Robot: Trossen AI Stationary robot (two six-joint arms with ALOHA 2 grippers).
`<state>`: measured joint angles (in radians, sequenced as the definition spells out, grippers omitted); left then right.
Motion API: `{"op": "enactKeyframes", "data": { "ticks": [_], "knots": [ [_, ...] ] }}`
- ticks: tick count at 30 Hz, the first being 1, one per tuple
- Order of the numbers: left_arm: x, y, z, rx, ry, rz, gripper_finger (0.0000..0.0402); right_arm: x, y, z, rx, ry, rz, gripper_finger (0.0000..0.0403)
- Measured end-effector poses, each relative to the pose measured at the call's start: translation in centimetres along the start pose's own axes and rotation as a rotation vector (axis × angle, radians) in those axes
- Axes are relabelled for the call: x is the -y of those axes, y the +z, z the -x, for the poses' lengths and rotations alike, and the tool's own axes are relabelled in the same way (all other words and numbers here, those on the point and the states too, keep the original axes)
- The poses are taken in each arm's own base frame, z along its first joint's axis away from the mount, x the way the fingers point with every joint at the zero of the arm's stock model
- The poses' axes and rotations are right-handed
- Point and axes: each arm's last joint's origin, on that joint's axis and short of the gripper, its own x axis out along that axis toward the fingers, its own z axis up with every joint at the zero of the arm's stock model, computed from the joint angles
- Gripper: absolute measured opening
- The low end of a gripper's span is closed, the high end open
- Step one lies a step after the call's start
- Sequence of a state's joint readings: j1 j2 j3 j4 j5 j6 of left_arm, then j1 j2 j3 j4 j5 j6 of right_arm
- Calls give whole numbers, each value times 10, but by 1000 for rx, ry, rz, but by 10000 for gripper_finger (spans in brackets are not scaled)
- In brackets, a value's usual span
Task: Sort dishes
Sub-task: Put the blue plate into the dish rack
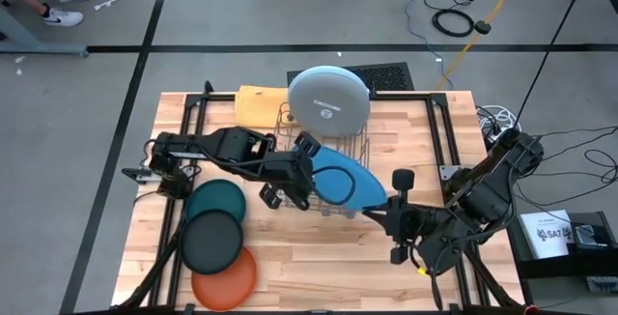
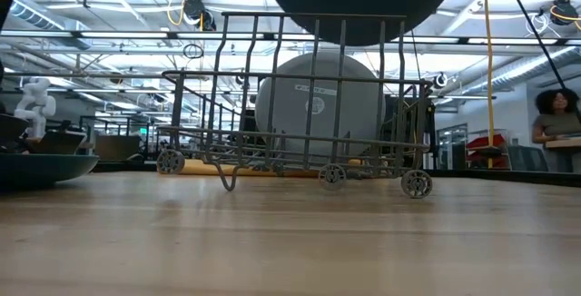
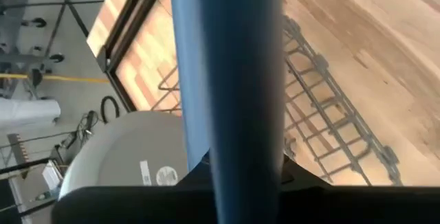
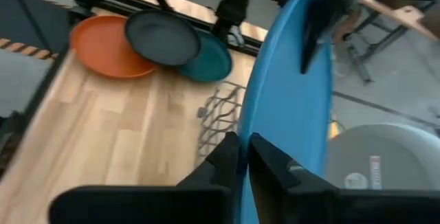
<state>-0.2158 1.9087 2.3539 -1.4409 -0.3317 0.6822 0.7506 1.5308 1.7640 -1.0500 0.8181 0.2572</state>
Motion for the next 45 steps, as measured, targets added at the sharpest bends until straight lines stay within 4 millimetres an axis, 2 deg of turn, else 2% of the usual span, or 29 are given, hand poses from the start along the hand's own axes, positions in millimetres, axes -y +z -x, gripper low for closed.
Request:
{"op": "enactKeyframes", "data": {
  "ticks": [6,12,15,20,27,32,35,40,45],
  "knots": [
    [-7,-10,-2,-42,-4,45,12,-2,-6,-6,4,-102,15,112],
    [-23,-28,-4,-75,9,107,12,-4,-14,-11,0,-193,39,204],
    [-39,-46,-1,-82,46,249,10,-6,-16,-10,-9,-188,45,229],
    [-63,-80,-1,-57,-4,439,10,-5,-17,-8,-4,-220,56,236],
    [-98,-125,-9,57,-64,565,10,-3,-20,2,13,-249,67,229],
    [-113,-164,-9,201,-208,635,10,-4,-23,11,21,-242,65,229],
    [-119,-182,-12,212,-233,668,10,-5,-25,16,24,-234,75,229],
    [-130,-211,-38,242,-333,694,10,-10,-28,22,34,-210,96,229],
    [-131,-224,-84,182,-450,678,10,-13,-30,31,47,-185,111,229]
  ]
}}
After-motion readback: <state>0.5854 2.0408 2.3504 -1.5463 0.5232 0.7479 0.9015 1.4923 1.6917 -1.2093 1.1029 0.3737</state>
